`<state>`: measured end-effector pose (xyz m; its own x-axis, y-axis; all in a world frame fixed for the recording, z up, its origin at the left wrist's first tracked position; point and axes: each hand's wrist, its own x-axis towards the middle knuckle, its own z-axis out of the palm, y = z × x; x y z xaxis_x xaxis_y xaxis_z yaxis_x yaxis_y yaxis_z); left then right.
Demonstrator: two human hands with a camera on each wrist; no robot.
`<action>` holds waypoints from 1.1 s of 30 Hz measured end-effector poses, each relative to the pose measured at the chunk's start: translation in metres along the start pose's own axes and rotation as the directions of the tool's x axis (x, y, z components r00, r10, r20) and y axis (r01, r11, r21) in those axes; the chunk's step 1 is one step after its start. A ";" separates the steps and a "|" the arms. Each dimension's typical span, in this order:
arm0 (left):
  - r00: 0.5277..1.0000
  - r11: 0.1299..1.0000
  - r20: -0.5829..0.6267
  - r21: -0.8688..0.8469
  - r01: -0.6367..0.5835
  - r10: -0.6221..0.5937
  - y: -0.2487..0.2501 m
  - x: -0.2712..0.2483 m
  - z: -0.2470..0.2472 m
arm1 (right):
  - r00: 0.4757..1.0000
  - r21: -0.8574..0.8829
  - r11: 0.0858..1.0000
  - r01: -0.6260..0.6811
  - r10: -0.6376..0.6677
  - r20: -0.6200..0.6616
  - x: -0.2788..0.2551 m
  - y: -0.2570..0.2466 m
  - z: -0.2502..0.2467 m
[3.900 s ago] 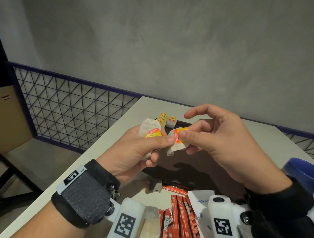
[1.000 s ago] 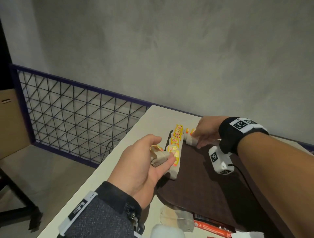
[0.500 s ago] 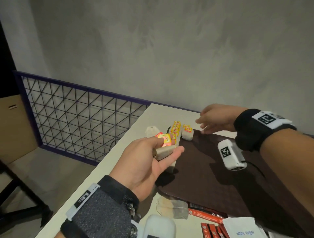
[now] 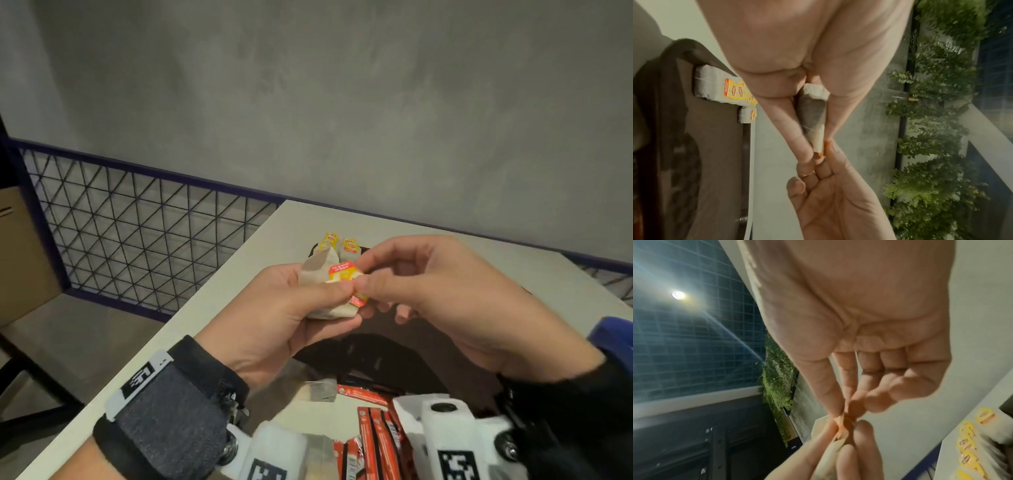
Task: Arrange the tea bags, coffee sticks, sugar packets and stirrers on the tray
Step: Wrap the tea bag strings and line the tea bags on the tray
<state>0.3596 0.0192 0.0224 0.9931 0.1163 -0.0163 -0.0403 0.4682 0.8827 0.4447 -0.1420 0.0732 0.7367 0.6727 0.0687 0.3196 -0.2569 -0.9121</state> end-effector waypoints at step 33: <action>0.994 0.998 -0.108 -0.057 -0.001 -0.006 -0.002 0.001 0.005 | 0.964 -0.101 0.967 0.232 -0.215 0.159 0.000 0.008 -0.012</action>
<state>0.3608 0.0141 0.0233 0.9756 0.2073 -0.0717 -0.0472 0.5177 0.8543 0.4543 -0.1525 0.0705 0.5464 0.8138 0.1978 0.5405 -0.1623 -0.8255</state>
